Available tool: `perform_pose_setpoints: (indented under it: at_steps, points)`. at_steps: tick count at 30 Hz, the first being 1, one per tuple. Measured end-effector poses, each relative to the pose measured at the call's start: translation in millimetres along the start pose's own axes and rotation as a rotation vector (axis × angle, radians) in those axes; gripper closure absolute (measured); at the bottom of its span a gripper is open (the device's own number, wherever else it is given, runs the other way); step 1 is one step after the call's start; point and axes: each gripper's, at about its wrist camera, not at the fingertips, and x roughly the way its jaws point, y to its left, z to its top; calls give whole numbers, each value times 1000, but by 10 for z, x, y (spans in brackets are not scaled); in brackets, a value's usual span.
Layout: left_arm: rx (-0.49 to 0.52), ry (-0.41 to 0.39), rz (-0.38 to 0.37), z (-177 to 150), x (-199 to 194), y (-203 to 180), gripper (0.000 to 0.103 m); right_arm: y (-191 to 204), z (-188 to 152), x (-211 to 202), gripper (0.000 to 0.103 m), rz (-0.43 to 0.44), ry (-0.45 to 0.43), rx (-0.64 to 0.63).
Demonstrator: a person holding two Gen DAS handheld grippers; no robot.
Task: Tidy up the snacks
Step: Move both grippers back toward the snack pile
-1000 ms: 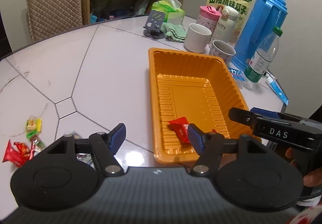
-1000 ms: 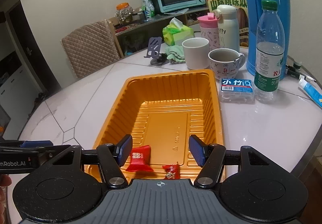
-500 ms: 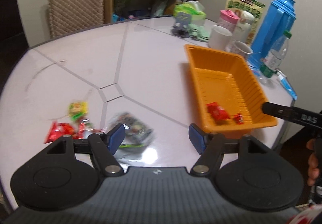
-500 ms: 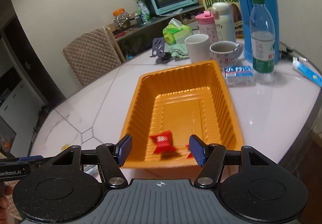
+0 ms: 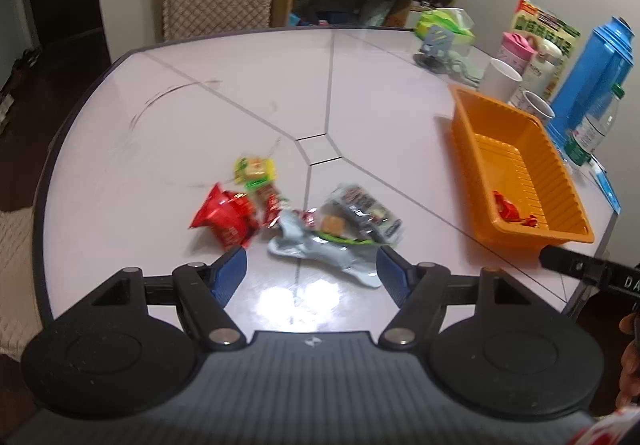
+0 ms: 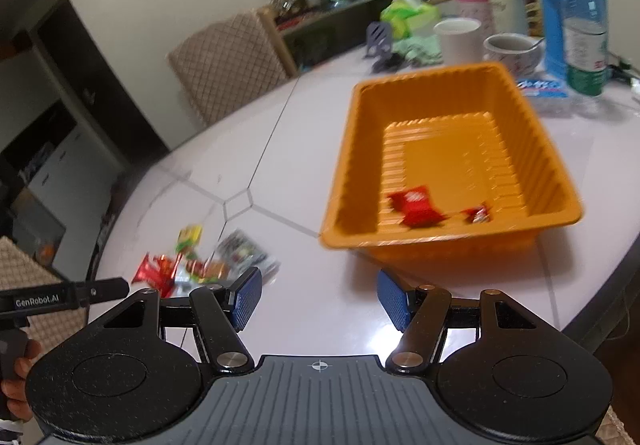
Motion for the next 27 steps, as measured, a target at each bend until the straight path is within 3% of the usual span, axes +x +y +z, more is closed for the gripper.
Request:
perform_pose_setpoints:
  at_steps: [14, 27]
  points:
    - [-63, 12, 39, -96, 64, 407, 34, 432, -105, 475, 39, 57, 108, -136]
    - [-76, 37, 46, -80, 218, 546, 34, 704, 93, 1003, 39, 71, 113, -261]
